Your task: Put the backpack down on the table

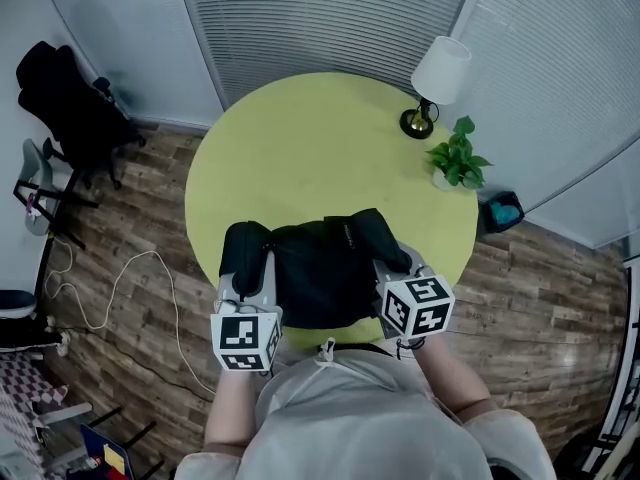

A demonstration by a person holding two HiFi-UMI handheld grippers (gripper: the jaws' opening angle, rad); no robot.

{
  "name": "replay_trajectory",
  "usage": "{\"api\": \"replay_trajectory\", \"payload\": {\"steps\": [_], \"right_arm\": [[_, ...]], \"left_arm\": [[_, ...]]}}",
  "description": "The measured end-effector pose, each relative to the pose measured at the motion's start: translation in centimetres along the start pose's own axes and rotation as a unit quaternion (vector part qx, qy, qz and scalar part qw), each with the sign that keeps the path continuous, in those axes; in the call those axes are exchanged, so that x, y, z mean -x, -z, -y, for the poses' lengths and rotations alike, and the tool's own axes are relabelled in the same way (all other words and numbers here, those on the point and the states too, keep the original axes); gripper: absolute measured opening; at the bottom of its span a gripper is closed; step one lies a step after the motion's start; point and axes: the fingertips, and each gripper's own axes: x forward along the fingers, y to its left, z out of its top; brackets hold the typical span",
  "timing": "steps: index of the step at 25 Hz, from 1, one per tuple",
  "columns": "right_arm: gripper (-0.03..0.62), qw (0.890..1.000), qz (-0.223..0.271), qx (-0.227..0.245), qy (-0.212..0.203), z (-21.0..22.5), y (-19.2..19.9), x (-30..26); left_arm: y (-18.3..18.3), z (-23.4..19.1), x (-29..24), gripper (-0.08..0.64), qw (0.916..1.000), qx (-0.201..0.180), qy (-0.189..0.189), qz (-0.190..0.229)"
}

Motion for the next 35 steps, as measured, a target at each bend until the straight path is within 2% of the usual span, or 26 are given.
{"api": "replay_trajectory", "payload": {"steps": [5,10,15,26,35], "right_arm": [[0.029,1.0,-0.005,0.008,-0.006,3.4,-2.7,-3.9],[0.029,1.0,-0.006,0.008,-0.004,6.6,-4.7,-7.3],[0.029,1.0,-0.015,0.005,0.0,10.0,-5.8,-10.5],[0.031,0.999,-0.036,-0.004,0.013,15.2,-5.4,-16.4],[0.032,0.998,-0.042,-0.029,0.023,17.4,-4.0,-17.9]], "left_arm": [[-1.3,-0.4,-5.3,0.037,0.9999,-0.009,-0.011,-0.005],[-2.2,-0.9,-10.6,0.037,0.9999,0.003,-0.004,-0.009],[-2.4,-0.6,-15.3,0.037,0.9997,-0.013,-0.005,-0.022],[-0.6,-0.7,-23.1,0.038,0.9981,-0.014,0.002,-0.06],[0.1,-0.1,-25.5,0.038,0.9976,-0.021,0.018,-0.064]]}}
